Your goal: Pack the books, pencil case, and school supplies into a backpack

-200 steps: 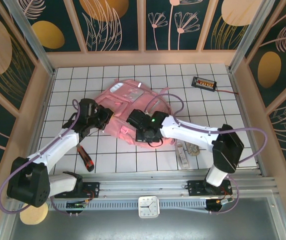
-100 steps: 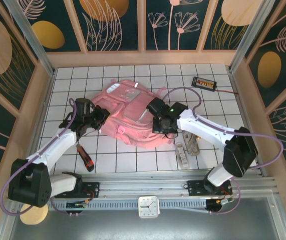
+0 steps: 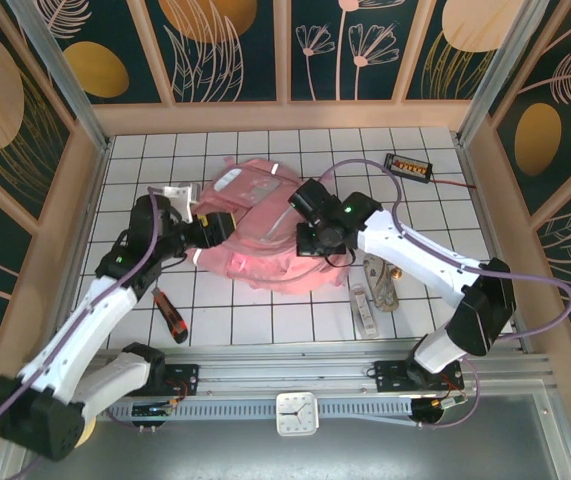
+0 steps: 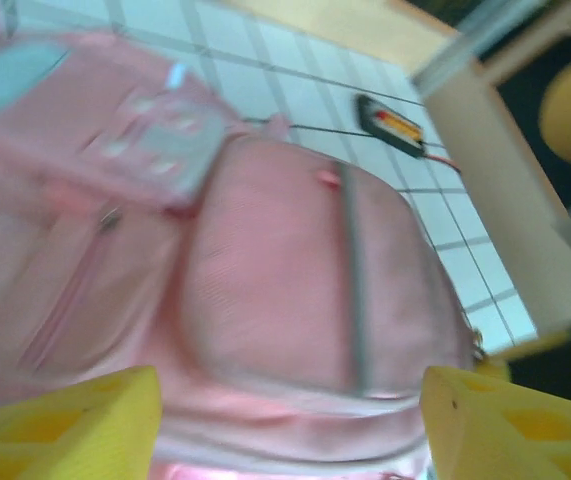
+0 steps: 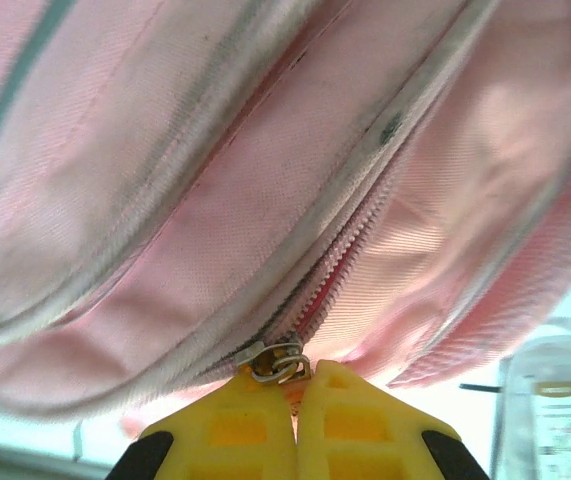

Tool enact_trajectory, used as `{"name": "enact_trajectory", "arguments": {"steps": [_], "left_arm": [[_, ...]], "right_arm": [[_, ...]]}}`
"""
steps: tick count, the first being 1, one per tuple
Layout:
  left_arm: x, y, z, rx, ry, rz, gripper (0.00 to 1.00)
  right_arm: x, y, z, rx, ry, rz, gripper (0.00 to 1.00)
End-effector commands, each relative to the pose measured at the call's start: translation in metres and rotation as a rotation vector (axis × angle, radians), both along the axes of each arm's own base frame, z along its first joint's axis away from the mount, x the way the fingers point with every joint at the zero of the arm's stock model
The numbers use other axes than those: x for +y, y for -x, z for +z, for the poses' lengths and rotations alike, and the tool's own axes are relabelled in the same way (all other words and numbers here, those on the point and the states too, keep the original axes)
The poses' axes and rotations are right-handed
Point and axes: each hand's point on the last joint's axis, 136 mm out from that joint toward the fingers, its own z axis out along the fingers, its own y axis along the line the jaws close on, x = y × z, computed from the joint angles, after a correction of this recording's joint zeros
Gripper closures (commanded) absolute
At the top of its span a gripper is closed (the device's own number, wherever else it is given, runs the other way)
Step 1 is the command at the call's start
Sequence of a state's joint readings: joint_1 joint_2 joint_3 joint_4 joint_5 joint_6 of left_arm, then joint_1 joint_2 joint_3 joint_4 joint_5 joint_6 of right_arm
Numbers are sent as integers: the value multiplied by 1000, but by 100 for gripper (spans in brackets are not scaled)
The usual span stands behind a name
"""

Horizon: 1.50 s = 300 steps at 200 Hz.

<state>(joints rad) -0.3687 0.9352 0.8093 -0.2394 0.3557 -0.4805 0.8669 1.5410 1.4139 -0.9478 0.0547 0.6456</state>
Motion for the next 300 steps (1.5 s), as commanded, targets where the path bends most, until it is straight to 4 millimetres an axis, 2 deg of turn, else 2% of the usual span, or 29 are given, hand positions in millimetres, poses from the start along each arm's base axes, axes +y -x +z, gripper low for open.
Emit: {"name": "enact_trajectory", "arguments": {"steps": [1,23,44,85,106,133,174,192,200,223,233,251,280,290,300], "left_arm": [[-1,28,-7,-149,-146,-151,28],[0,47,-8,-277,-217,-236,28],[-3,59,-19,-341,-301,-312,28],[-22,79,-40,-423,-472,-528,32],[-35,91,-48,-443,-491,-634,33],[-40,85,-63,-427,-555,-650,35],[-44,63,-76,-455,-639,-612,44],[-48,56,-85,-438,-655,-614,56],[-49,52,-86,-435,-656,-595,66],[-48,45,-88,-432,-664,-564,93],[-45,45,-87,-429,-676,-553,100],[-39,46,-78,-452,-681,-523,100],[-30,55,-74,-456,-694,-513,100],[-29,59,-74,-448,-684,-526,100],[-31,63,-72,-447,-662,-535,100]], "right_arm": [[35,15,26,3,-114,59,100],[51,28,29,23,-143,82,100],[64,33,32,38,-188,94,100],[87,38,42,45,-225,129,100],[95,39,44,48,-230,142,100],[105,40,47,49,-237,152,100],[117,43,49,58,-252,163,100],[121,45,49,63,-259,167,100],[122,46,48,65,-257,166,100],[122,48,45,74,-249,166,100],[119,49,43,76,-240,165,100],[107,50,35,79,-197,153,100],[70,53,2,121,-83,116,100],[65,53,2,122,-92,103,100],[70,52,7,117,-133,113,100]]}}
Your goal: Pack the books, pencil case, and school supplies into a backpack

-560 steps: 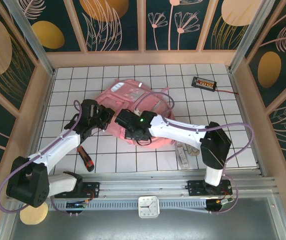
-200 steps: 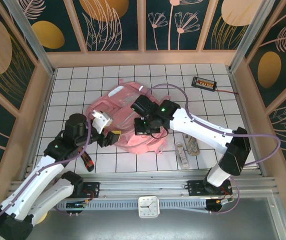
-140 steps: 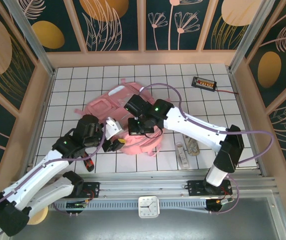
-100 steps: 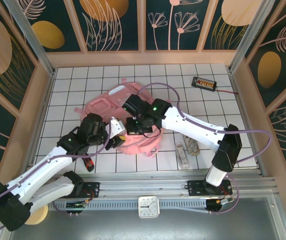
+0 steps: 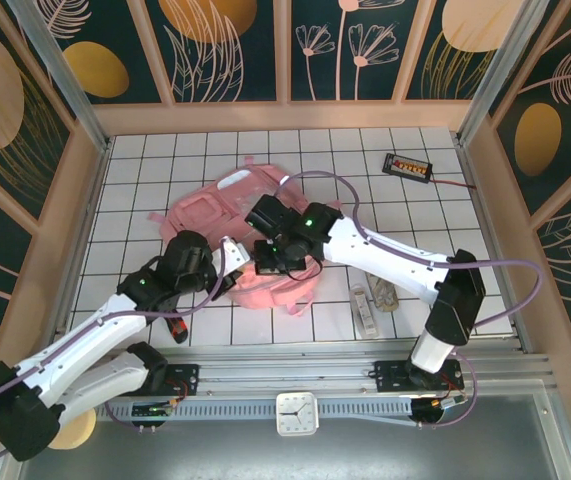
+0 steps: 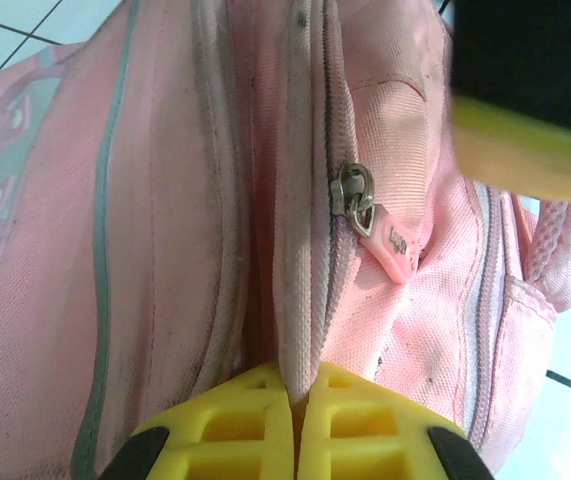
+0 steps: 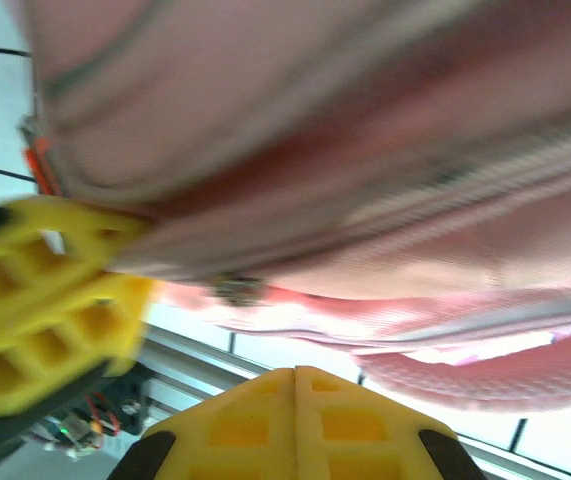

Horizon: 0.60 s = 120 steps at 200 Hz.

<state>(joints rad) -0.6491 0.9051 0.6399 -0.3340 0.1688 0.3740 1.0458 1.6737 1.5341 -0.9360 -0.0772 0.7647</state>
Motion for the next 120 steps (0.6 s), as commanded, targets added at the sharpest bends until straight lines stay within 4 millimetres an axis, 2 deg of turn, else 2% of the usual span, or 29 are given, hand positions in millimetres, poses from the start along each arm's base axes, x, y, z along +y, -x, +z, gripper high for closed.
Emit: {"name": "enact_trajectory", "arguments": {"steps": [1,7,21,30,42,65,120], "left_arm": [[-2,0,20,-47,51,-2,100],[-3,1,23,-46,63,-5,100],[-7,2,26,-39,79,-20,100],[-9,2,27,-33,83,-26,100],[-12,1,30,-29,85,-37,100],[-16,0,37,-35,100,-52,100],[-26,4,55,-20,169,-83,100]], "right_arm": [[-10,-2,12,-20,-43,-13,100],[-6,-3,17,-33,-67,-7,96],[6,-5,26,-57,-120,12,71],[13,-6,30,-70,-141,21,64],[21,-4,30,-76,-150,37,63],[26,-2,15,-63,-126,46,63],[15,-3,-14,-60,-80,11,65]]}}
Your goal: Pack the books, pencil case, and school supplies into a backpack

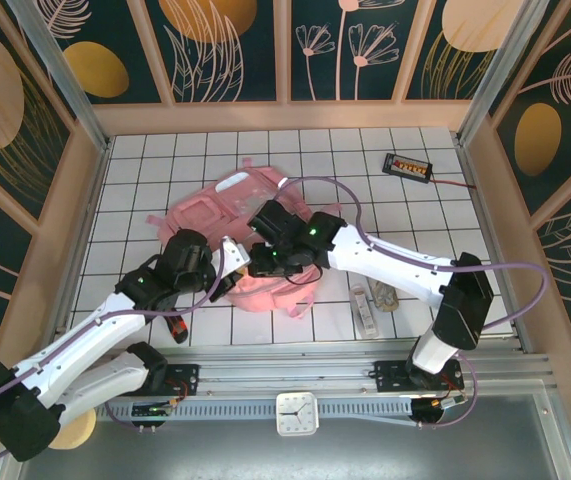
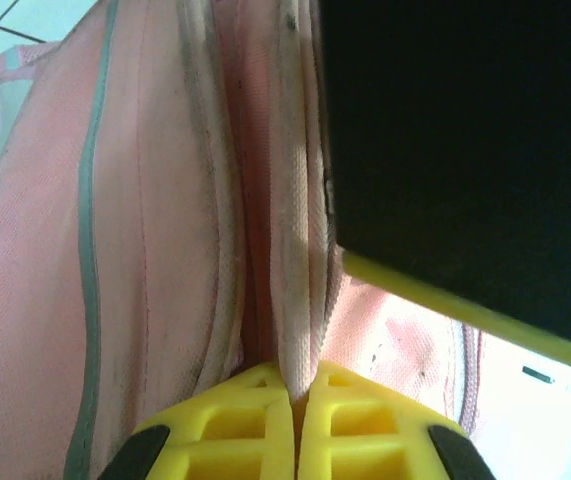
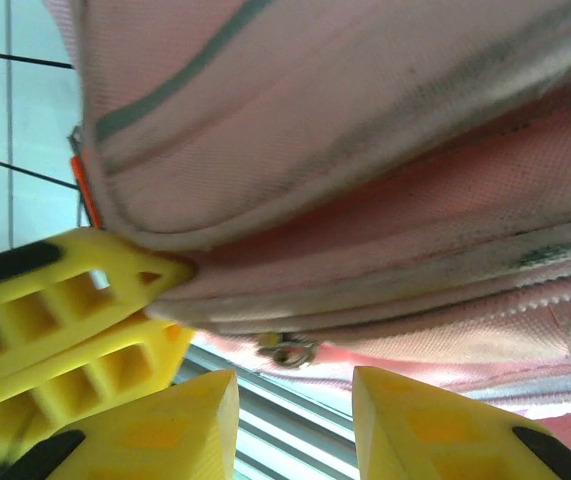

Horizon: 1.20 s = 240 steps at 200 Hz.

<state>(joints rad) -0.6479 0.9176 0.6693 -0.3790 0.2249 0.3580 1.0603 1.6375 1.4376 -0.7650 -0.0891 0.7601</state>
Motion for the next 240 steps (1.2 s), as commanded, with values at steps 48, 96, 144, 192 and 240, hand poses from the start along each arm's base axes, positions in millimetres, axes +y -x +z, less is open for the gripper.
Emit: {"name": "enact_trajectory", "arguments": {"steps": [48,96,144,192,240], "left_arm": [[-30,1,69,-50,202,-91,100],[-31,2,70,-39,213,-88,100],[-15,-4,59,-71,126,-27,100],[4,0,51,-101,38,3,100],[11,14,51,-89,35,-19,100]], "right_arm": [[-2,-18,-17,-81,53,-30,64],[4,-25,-19,-100,72,-39,89],[-36,-17,-17,-108,179,-82,100],[-122,-30,-32,-89,309,-182,100],[-100,-70,-10,-150,179,-98,100]]}}
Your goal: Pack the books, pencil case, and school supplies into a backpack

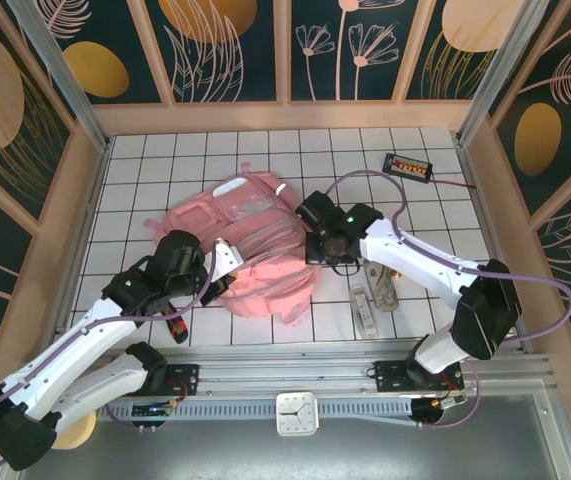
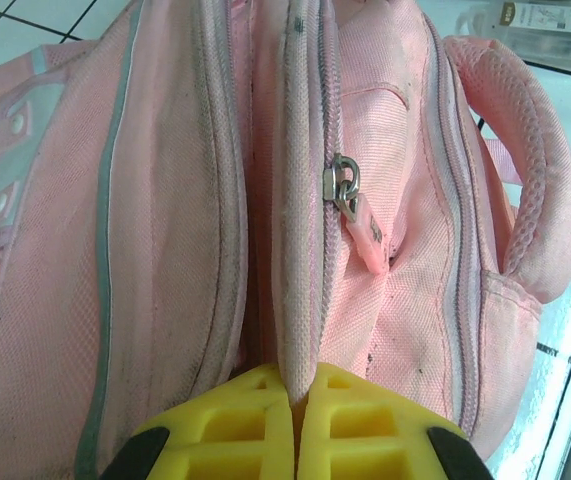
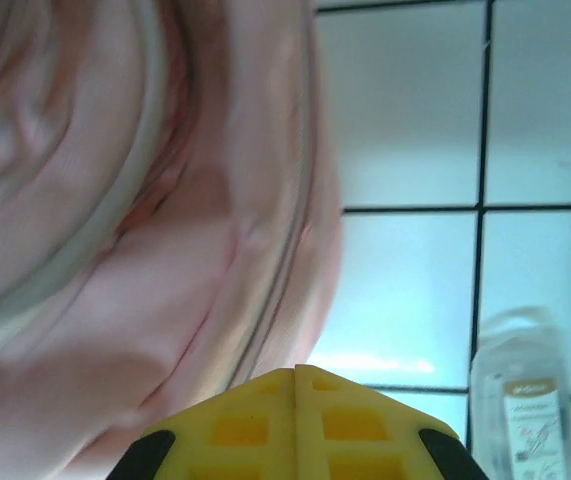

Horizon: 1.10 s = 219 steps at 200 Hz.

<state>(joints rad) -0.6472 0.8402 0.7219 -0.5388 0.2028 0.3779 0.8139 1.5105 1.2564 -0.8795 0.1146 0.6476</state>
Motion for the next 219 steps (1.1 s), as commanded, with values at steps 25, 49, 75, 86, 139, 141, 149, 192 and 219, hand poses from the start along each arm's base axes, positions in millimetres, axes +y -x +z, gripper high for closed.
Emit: {"name": "enact_trajectory", "arguments": {"steps": [25,49,75,86,139,141,149,192,219], "left_arm": [[-17,-1,47,-65,123,-51,100],[-29,-6,63,-59,171,-65,100],[-34,-9,76,-70,193,-79,100],[-34,-8,78,-70,192,-83,100],[-33,-3,80,-59,204,-85,100],[-33,-3,80,-60,205,-86,100],[-33,-3,81,-62,206,-86,100],[-34,-4,85,-65,213,-85,100],[-32,-5,85,-72,204,-75,100]], "right_arm": [[101,28,46,-22,-318,339,65],[135,61,49,13,-382,395,50],[150,72,31,38,-394,394,50],[154,68,28,32,-389,390,50],[151,41,23,-24,-298,327,50],[151,40,24,-26,-296,322,50],[147,36,23,-34,-286,302,51],[140,22,23,-68,-229,232,72],[137,22,25,-74,-214,224,95]]}}
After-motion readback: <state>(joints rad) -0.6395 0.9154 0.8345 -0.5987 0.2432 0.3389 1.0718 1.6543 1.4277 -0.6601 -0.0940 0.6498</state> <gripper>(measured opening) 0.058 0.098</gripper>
